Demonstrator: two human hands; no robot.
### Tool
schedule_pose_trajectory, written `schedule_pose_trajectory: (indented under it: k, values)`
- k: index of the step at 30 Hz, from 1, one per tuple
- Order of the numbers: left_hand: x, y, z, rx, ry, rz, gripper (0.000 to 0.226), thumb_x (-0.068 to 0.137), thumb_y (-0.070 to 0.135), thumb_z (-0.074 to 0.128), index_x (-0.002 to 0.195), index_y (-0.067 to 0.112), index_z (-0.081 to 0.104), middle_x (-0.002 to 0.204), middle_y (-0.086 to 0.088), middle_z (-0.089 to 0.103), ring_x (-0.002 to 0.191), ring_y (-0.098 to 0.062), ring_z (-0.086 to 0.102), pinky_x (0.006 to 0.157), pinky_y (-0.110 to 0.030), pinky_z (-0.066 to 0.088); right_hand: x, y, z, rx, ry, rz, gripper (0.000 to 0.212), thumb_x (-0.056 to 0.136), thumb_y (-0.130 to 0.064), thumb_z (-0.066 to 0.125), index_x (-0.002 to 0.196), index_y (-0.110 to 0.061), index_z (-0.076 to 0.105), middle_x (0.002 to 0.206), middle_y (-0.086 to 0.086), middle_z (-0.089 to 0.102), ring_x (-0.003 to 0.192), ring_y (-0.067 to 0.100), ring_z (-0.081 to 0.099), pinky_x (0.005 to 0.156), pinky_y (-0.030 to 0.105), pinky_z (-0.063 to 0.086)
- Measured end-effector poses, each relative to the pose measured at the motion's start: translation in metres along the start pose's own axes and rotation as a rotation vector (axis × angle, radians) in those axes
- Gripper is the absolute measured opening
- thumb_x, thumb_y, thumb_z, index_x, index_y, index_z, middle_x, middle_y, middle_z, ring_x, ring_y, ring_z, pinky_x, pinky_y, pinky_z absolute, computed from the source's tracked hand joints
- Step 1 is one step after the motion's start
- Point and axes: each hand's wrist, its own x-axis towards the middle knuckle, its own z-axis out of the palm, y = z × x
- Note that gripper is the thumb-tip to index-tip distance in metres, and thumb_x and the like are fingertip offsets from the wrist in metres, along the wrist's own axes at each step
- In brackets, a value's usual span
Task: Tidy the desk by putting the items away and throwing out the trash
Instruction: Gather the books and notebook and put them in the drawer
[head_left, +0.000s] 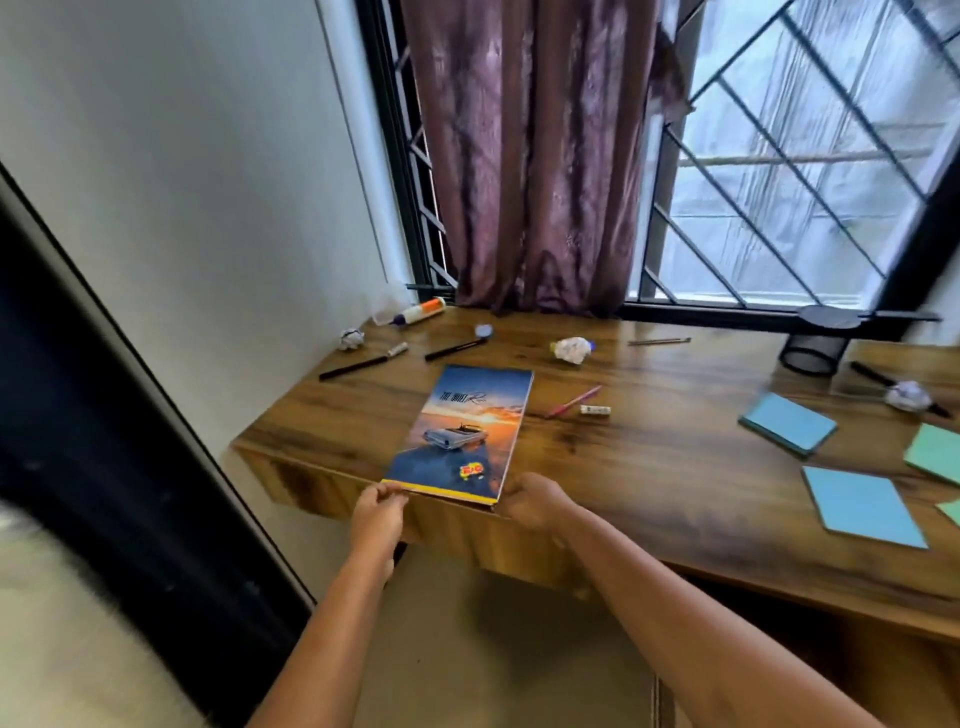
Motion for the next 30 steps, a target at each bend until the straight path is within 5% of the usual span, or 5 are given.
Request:
schedule_pose_trajectory:
  k: [6,13,19,27,30]
  values:
    - [0.084,0.003,0.015,0.638,-0.104,0.152,0.040,0.086,0.025,0.058,0.124,0.016,0.054,0.128,-0.013,0.057,0.117,-0.031,0.052,0.100,-0.038,0.042,0.065,-0.021,0.017,0.090,0.175,0.169,0.035,0.091,-0.019,0.059,0.125,-0.011,0.056,0.122,0.010,0.061,0.109,0.025,0.059,0.095,0.034,0.050]
    - [0.116,0.008,0.055,0.922,-0.178,0.216,0.055,0.087,0.041,0.057,0.133,0.017,0.038,0.133,-0.015,0.043,0.122,-0.033,0.044,0.095,-0.040,0.041,0.099,-0.033,0.035,0.090,0.350,0.357,0.056,0.089,-0.013,0.055,0.141,-0.007,0.035,0.135,0.015,0.043,0.123,0.032,0.042,0.106,0.036,0.036]
    - [0.149,0.018,0.056,0.362,-0.403,-0.097,0.023,0.090,0.020,0.057,0.109,0.007,0.052,0.112,-0.015,0.059,0.097,-0.028,0.056,0.081,-0.030,0.041,0.108,-0.009,0.030,0.280,0.396,0.460,0.041,0.076,-0.016,0.069,0.115,-0.008,0.059,0.117,0.011,0.061,0.104,0.028,0.059,0.092,0.040,0.051]
    - [0.119,0.006,0.029,0.092,-0.464,-0.005,0.033,0.099,0.016,0.045,0.131,0.009,0.042,0.127,-0.014,0.055,0.110,-0.027,0.055,0.084,-0.036,0.046,0.070,-0.005,0.034,0.642,0.359,0.416,0.037,0.086,-0.007,0.064,0.122,-0.011,0.057,0.113,0.006,0.065,0.100,0.020,0.062,0.073,0.026,0.050]
    - [0.088,0.003,0.015,-0.012,-0.440,0.064,0.021,0.100,0.013,0.043,0.120,0.011,0.047,0.121,-0.014,0.058,0.104,-0.026,0.058,0.085,-0.038,0.049,0.048,0.002,0.041,0.788,0.341,0.338,0.048,0.088,-0.003,0.062,0.132,-0.014,0.049,0.119,0.005,0.063,0.101,0.019,0.062,0.077,0.028,0.053]
